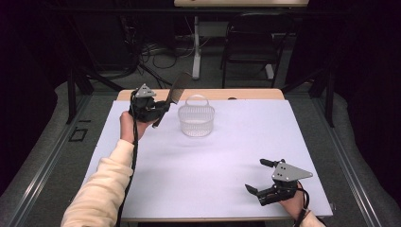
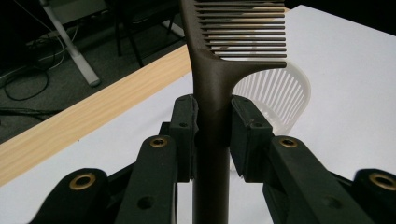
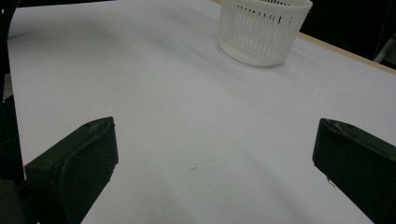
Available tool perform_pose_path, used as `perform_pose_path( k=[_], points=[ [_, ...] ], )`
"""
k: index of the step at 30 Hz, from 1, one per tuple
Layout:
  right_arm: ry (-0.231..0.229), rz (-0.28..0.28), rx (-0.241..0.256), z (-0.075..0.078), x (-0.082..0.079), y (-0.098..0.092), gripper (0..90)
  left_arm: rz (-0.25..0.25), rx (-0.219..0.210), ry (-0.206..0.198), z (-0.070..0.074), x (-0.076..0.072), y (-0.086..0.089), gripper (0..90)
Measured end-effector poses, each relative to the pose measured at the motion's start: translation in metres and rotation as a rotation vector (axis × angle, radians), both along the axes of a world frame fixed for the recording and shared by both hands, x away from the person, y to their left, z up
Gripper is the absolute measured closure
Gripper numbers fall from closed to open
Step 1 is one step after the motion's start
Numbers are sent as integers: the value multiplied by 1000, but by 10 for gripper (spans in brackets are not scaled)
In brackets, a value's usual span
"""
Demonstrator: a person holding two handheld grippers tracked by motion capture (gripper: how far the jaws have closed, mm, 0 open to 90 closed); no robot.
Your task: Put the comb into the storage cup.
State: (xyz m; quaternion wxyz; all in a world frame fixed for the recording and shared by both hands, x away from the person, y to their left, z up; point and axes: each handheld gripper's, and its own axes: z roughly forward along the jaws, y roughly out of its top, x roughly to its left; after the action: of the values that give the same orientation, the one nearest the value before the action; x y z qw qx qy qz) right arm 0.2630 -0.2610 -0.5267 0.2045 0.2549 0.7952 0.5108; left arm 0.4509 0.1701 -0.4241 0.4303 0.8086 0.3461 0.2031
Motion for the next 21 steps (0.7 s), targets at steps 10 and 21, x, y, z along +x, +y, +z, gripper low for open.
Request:
perform_pose_path(
  k=[10, 21],
  points=[
    [1, 1, -4, 0, 0, 0, 0, 1, 1, -6, 2, 4, -3, 722],
    [1, 1, -1, 0, 0, 0, 0, 3, -8, -18, 3, 8, -7, 722]
  ],
)
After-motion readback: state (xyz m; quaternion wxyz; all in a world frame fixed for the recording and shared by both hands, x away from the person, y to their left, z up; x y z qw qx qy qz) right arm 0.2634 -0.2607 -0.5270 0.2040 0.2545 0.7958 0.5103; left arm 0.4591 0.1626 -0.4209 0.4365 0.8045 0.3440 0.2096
